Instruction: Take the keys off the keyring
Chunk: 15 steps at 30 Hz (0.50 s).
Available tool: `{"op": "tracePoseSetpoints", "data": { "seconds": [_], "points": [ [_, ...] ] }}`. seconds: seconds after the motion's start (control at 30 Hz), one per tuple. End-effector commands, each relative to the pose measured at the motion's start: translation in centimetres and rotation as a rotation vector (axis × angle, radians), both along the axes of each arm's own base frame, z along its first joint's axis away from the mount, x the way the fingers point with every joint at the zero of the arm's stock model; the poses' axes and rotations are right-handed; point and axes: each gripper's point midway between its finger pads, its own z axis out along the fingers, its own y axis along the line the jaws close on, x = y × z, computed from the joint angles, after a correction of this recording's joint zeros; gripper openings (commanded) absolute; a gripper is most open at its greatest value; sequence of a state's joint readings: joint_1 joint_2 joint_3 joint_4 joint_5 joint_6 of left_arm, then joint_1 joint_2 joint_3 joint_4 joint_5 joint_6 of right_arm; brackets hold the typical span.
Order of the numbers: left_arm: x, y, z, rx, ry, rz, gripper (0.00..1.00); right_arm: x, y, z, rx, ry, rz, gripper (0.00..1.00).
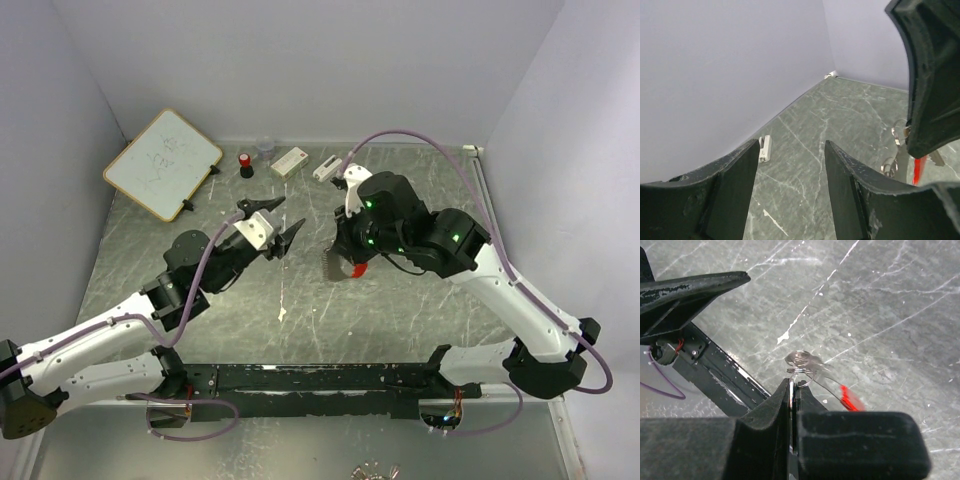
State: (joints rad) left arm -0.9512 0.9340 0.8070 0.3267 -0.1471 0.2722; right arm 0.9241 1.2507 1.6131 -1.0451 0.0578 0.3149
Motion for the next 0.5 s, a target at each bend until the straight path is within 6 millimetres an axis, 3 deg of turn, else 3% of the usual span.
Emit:
{"op": "tracePoseSetpoints", "data": {
  "seconds": [0.0,0.3,0.47],
  "points": [
    [-1.7,-1.4,0.5,-0.014,-0.049,-0.132,0.66,-0.8,-0.1,0.8,0.046,-0.002,0.016,0.0],
    [-4.2,-3.2,-1.2,0.041,-0.03,-0.3,0.59,-0.3,0.1,-0.4,0.003,0.004,0.009,0.0],
    [-5.0,-3.5,-2.0,0.055,-0.044,-0.351,0.61,-0.2,0.4,-0.3,0.01,0.001,0.015,0.0]
  ]
}}
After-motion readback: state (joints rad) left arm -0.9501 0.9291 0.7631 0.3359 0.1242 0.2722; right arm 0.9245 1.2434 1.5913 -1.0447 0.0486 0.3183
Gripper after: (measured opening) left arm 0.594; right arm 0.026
